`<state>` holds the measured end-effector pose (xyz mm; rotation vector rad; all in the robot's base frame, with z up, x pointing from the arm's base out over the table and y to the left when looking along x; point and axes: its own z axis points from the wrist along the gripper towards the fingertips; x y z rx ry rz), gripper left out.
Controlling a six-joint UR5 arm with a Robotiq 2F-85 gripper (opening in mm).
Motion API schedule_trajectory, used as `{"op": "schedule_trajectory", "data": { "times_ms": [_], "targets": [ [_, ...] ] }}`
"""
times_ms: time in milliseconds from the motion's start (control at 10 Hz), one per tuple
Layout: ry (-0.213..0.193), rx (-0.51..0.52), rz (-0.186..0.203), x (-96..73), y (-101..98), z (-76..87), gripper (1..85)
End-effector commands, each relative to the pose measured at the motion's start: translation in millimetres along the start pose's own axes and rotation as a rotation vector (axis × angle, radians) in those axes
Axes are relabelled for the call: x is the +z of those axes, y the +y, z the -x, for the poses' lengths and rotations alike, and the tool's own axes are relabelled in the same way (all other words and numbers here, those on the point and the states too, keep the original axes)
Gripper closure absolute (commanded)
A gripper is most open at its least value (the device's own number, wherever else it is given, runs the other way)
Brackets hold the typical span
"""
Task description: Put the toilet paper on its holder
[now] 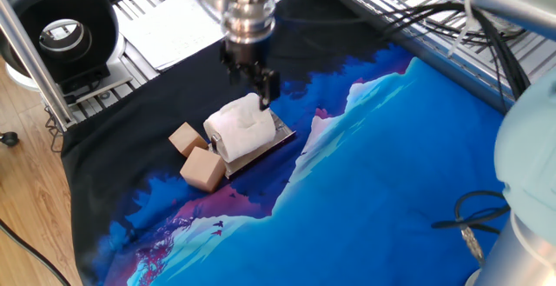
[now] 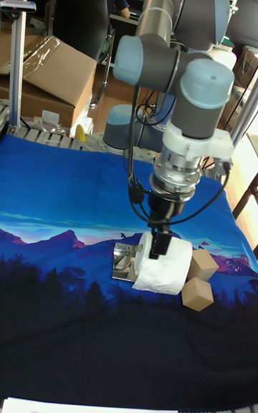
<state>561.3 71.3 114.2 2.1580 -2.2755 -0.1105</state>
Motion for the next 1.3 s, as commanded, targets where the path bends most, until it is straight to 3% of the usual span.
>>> {"op": "schedule_trajectory", "data": {
  "times_ms": [0,100,200,400,500,600,700,800,900,1000,1200],
  "targets": [
    [0.015,0.11,0.008,-17.8,1.4,-36.2,25.7],
    [-0.006,0.166,0.007,-16.3,1.3,-38.4,44.0],
    [0.005,0.22,-0.021,-15.2,-4.0,-50.1,57.3],
    [0.042,0.371,-0.021,-16.2,0.1,-75.2,83.3],
    [0.048,0.44,-0.031,-17.3,0.1,-81.6,83.3],
    [0.022,0.554,-0.026,-15.8,1.2,-78.4,83.3],
    [-0.036,0.698,-0.001,-15.0,2.6,-64.9,83.7],
    [-0.056,0.787,-0.01,-15.3,-0.9,-63.8,83.7],
    [-0.076,0.846,-0.011,-15.9,-3.4,-60.3,83.7],
    [-0.073,0.867,-0.034,-16.0,-8.3,-63.6,84.0],
    [-0.086,0.928,-0.039,-16.2,-11.3,-61.8,84.0]
  ]
}}
